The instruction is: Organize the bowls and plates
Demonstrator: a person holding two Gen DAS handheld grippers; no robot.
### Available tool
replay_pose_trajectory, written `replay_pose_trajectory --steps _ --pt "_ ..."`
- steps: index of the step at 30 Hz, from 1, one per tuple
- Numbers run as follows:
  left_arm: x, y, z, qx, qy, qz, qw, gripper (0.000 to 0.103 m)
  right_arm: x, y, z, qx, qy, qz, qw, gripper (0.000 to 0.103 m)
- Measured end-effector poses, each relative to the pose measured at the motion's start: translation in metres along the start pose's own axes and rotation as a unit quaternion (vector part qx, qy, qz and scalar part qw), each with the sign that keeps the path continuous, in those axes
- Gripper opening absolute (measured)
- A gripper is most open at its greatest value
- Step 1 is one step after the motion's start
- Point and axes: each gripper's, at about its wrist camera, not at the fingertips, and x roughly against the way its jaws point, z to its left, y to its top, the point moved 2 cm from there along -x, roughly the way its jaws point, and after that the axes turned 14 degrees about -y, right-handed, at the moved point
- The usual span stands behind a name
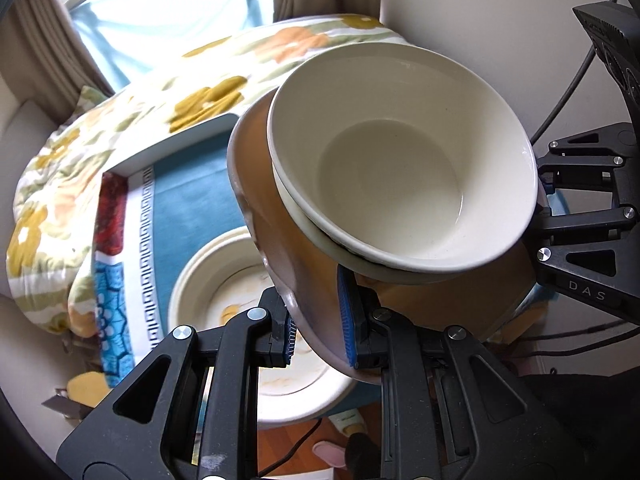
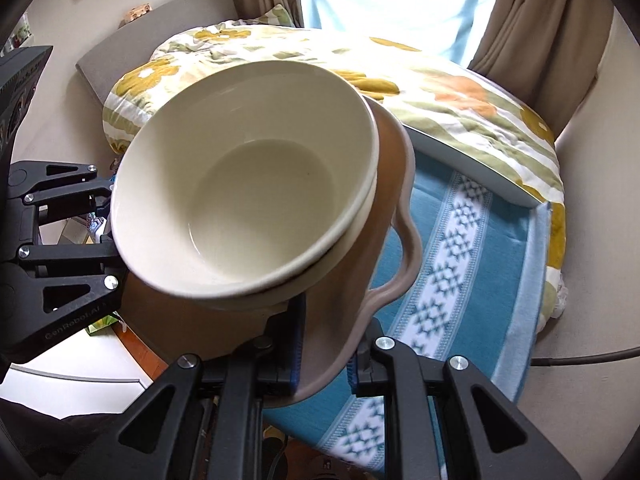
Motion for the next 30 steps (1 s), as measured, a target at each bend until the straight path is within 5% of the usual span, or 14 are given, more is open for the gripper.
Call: replay_pose_trajectory --steps 14,30 --pt "-0.001 -0.068 0.087 -0.007 -0.023 0.045 0.9987 0.016 -0.036 0.007 0.113 -0.03 0.014 0.042 0.999 0.016" --pt "-0.029 -0.086 0.109 -0.006 -0.057 0.052 0.997 0.016 -0.059 0.001 0.129 -0.061 -0.002 0.059 0.996 0.016"
